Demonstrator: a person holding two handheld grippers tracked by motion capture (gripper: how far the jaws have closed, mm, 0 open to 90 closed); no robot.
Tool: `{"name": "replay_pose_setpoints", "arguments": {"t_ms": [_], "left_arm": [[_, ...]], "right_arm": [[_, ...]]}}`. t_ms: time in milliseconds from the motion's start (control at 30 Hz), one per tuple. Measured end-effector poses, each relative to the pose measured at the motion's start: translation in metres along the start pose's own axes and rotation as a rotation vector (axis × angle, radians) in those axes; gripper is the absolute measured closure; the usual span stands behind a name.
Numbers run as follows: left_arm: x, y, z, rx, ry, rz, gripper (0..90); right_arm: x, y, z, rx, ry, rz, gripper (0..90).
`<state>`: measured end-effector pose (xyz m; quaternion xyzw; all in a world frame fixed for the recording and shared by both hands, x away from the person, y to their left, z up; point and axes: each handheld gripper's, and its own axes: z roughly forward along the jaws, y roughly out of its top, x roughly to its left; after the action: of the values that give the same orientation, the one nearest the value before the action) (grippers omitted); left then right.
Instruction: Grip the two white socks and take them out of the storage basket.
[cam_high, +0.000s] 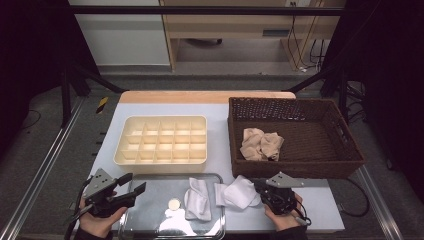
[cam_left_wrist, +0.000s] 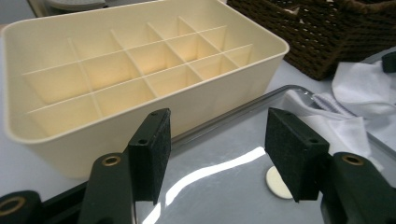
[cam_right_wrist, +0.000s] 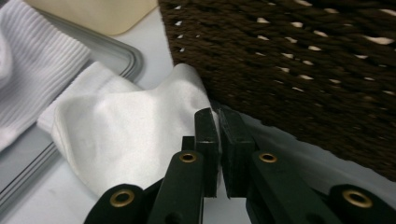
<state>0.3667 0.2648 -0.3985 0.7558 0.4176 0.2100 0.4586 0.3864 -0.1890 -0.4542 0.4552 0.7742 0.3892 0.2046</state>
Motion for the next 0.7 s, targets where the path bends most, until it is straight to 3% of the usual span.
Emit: {"name": "replay_pose_setpoints", "arguments": {"t_ms": [267, 433, 533, 700], "left_arm": [[-0.018, -0.001, 0.024, 0.037, -0.044, 0.025, 41.1], [-0.022, -0.006, 0.045, 0.081, -0.063, 0.030, 42.3], [-0.026, -0.009, 0.056, 0.101, -0.077, 0.030, 43.4], [-0.037, -0.011, 0.068, 0.124, -0.103, 0.042, 45.9]], "right_arm": [[-0.005, -0.003, 0.000, -0.001, -0.040, 0.001, 81.2], [0.002, 0.010, -0.007, -0.085, -0.031, -0.001, 76.3], [0.013, 0.016, -0.006, -0.108, 0.005, -0.020, 75.6], [0.039, 0.024, 0.009, -0.098, 0.123, -0.033, 75.2]]}}
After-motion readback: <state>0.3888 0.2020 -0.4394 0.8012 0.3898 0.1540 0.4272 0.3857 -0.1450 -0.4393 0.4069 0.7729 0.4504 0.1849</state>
